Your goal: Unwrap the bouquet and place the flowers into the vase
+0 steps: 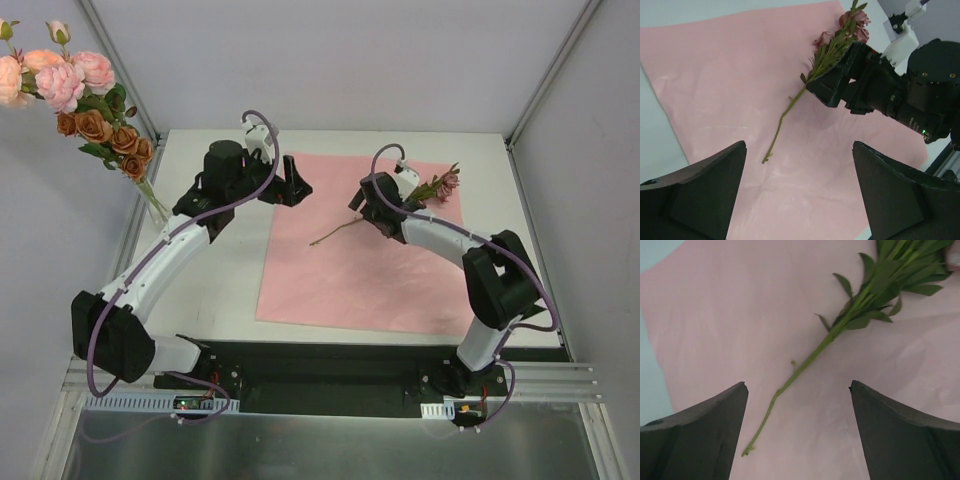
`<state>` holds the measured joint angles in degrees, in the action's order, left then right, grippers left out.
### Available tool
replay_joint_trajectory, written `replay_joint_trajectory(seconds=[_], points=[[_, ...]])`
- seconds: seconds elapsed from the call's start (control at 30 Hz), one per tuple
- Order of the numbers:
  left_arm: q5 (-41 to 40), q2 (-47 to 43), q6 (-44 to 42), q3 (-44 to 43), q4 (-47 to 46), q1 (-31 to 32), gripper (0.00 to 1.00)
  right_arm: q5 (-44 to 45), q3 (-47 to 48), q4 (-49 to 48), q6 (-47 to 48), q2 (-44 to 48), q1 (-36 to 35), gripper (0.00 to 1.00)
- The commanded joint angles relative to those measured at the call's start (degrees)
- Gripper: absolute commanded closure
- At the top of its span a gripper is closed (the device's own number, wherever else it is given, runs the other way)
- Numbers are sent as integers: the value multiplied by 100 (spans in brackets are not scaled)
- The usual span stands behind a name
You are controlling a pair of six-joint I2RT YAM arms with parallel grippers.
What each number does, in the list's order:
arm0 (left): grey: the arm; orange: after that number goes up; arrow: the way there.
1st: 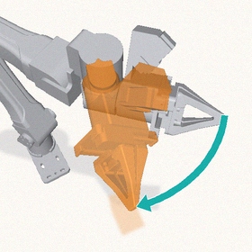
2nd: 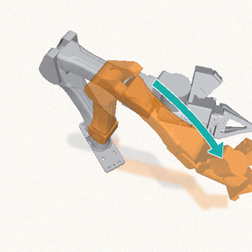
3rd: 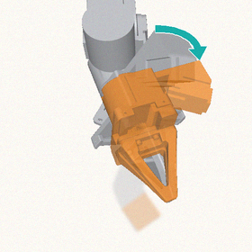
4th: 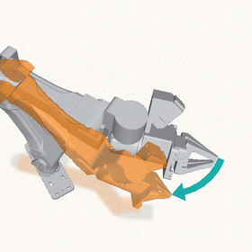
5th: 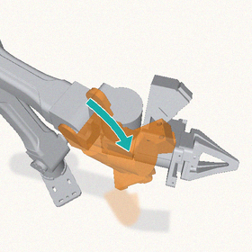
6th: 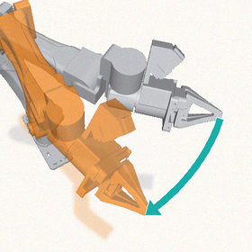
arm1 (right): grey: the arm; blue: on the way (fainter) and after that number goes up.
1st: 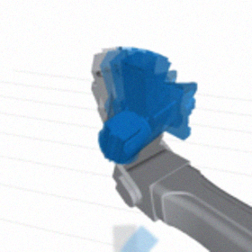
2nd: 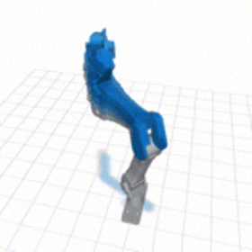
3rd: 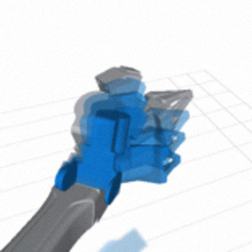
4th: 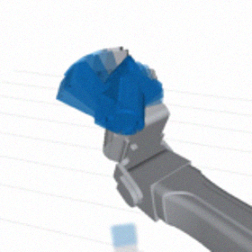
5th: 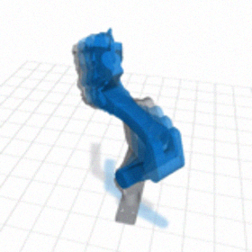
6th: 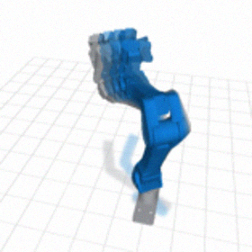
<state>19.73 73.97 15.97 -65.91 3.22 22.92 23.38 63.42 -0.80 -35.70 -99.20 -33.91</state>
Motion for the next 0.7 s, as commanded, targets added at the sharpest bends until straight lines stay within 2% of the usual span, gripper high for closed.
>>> replay_joint_trajectory(seconds=[0.0,0.03,0.27,0.4,0.5,0.67], points=[[761,293,-111,-230,337,55,14,1292,969,1930,-868,-309,16,14],[778,302,-129,-168,345,55,13,1318,1310,2091,-920,-546,25,13],[831,48,126,201,390,81,13,1398,1988,2514,-1359,-1154,104,18],[849,-199,240,228,398,81,13,1459,2577,3452,-1992,-1558,130,22],[857,-261,284,228,390,81,13,1415,2780,3717,-2326,-1865,148,28],[1068,-296,398,201,390,81,13,1380,2913,3780,-2511,-2042,157,32]])
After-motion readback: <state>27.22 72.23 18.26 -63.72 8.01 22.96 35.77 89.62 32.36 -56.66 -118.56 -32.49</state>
